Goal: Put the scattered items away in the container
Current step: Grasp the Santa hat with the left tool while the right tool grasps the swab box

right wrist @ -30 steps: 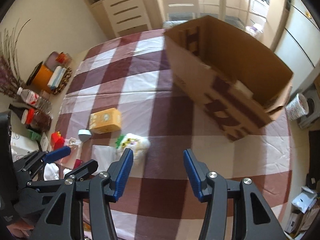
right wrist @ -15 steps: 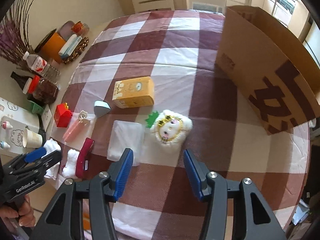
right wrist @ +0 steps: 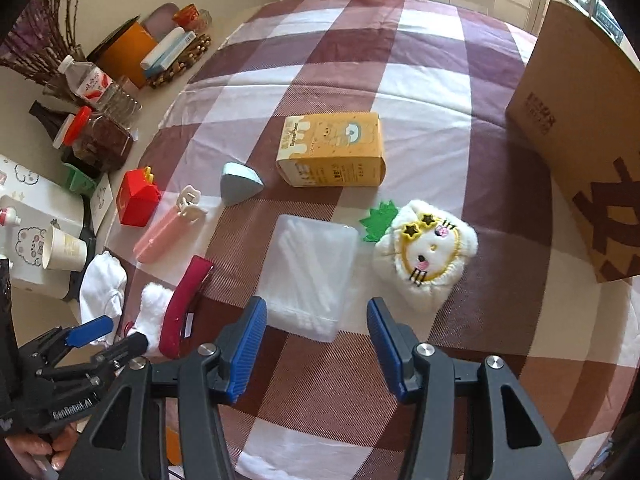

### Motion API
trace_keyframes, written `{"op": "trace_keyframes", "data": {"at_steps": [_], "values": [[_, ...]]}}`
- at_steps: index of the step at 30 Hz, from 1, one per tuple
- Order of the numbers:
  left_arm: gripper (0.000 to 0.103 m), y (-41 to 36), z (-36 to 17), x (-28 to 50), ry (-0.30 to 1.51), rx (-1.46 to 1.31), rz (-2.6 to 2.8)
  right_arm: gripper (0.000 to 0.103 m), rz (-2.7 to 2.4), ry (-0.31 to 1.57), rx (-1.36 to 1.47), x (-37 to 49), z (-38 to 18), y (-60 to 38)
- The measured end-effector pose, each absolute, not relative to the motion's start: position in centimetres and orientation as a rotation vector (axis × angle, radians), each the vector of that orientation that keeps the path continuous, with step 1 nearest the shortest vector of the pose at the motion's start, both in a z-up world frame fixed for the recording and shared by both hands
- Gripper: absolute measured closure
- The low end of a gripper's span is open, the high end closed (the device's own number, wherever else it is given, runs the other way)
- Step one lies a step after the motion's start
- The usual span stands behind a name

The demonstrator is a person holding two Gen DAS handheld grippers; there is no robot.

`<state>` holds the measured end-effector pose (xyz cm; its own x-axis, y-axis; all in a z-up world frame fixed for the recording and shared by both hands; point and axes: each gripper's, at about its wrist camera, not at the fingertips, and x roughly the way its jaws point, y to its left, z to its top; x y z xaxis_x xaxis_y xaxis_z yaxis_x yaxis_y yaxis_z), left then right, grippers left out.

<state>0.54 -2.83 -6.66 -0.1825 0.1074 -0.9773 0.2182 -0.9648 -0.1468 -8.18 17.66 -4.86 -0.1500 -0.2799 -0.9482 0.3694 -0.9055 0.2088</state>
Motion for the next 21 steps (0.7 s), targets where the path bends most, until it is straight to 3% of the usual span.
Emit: {"op": "trace_keyframes", "data": {"at_steps": [11,21], "values": [[0.028,-0.4,-9.7,-2.2,0.337,2.061,-2.313,0.049,-2.073,0.056,1.829,-10.2,-7.8,15.5],[0.028,-0.8,-11.6,-2.4,0.35,2.077,-2.291,0.035,-2.086,0.066,1.856,-10.6,-9.6,13.2]]}}
